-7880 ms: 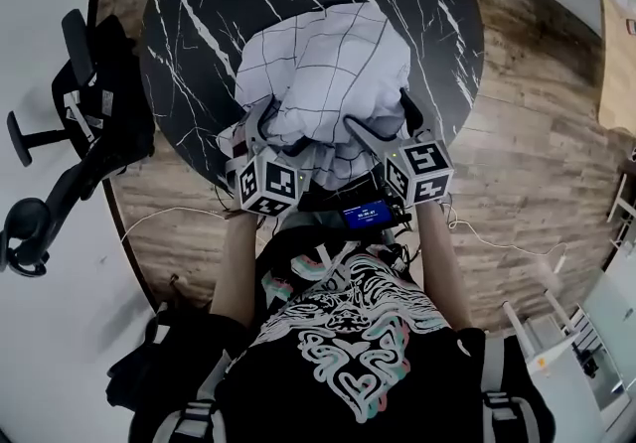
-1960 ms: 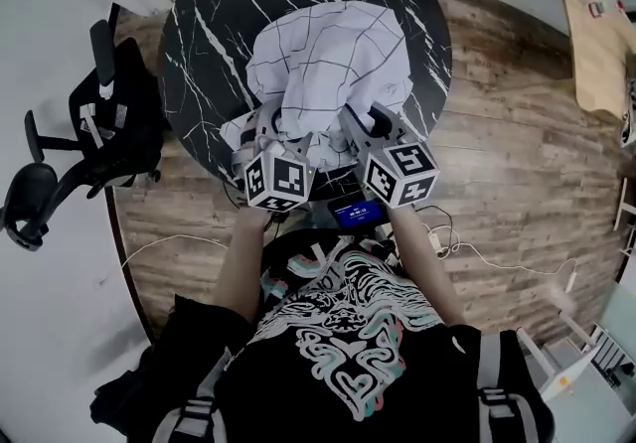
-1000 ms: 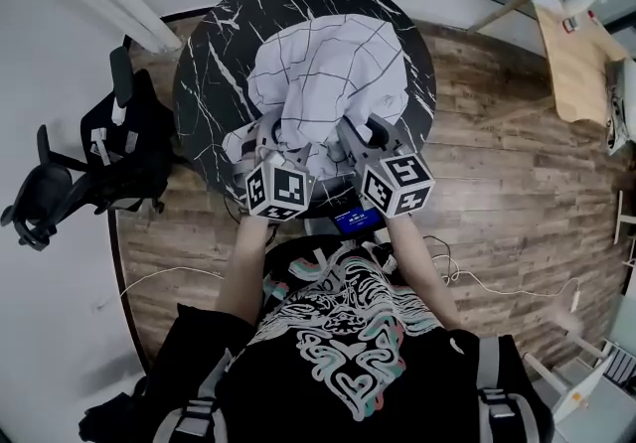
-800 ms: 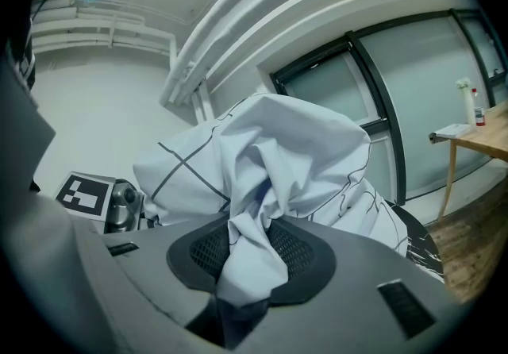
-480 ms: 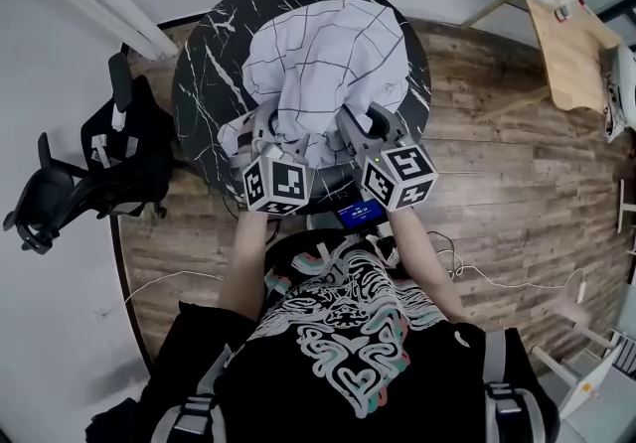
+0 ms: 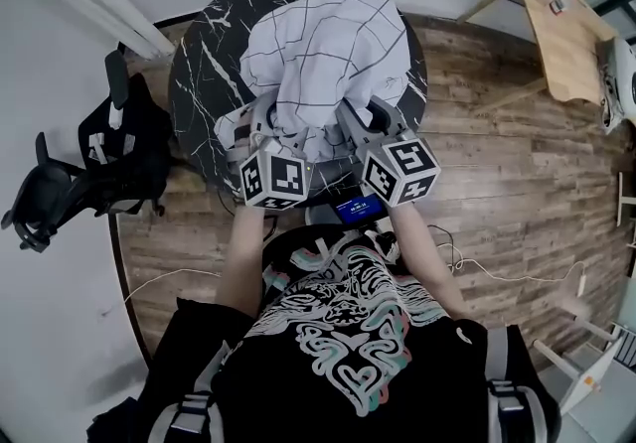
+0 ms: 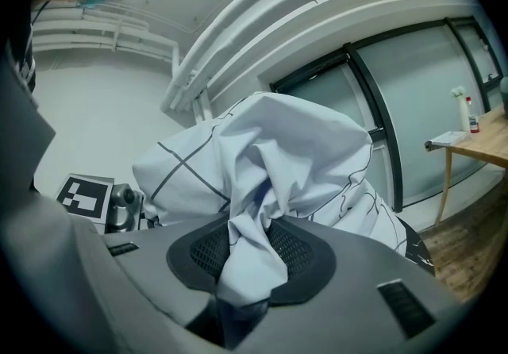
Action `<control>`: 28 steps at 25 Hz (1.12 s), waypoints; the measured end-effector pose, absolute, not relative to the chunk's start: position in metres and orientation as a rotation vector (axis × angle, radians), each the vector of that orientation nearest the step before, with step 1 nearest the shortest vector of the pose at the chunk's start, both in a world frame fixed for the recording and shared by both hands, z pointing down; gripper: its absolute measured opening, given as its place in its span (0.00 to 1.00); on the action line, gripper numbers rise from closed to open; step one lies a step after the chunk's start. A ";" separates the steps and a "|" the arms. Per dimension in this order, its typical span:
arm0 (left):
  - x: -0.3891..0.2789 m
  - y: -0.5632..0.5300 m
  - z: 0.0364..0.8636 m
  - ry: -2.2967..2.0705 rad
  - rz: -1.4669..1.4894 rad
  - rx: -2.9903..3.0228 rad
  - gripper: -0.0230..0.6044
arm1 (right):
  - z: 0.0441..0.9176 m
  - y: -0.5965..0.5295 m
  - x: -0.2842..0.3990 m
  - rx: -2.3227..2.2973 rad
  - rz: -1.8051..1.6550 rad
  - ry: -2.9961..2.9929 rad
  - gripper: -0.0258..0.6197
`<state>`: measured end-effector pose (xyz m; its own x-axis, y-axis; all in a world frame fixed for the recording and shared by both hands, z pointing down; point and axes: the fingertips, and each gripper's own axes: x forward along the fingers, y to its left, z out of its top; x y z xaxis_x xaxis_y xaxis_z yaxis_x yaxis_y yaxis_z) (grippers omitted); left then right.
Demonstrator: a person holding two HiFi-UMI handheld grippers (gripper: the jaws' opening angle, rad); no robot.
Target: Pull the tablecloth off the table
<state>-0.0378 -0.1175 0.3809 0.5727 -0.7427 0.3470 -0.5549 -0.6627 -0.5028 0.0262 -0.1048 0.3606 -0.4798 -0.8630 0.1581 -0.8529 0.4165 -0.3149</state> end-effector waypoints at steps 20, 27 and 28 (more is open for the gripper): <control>-0.038 -0.117 0.379 1.067 -0.785 -2.438 0.34 | 0.360 -0.105 0.025 -1.589 -0.561 2.642 0.22; -0.038 -0.117 0.383 1.067 -0.794 -2.452 0.34 | 0.362 -0.105 0.025 -1.597 -0.575 2.648 0.22; -0.038 -0.117 0.382 1.067 -0.794 -2.452 0.34 | 0.362 -0.105 0.025 -1.597 -0.575 2.647 0.22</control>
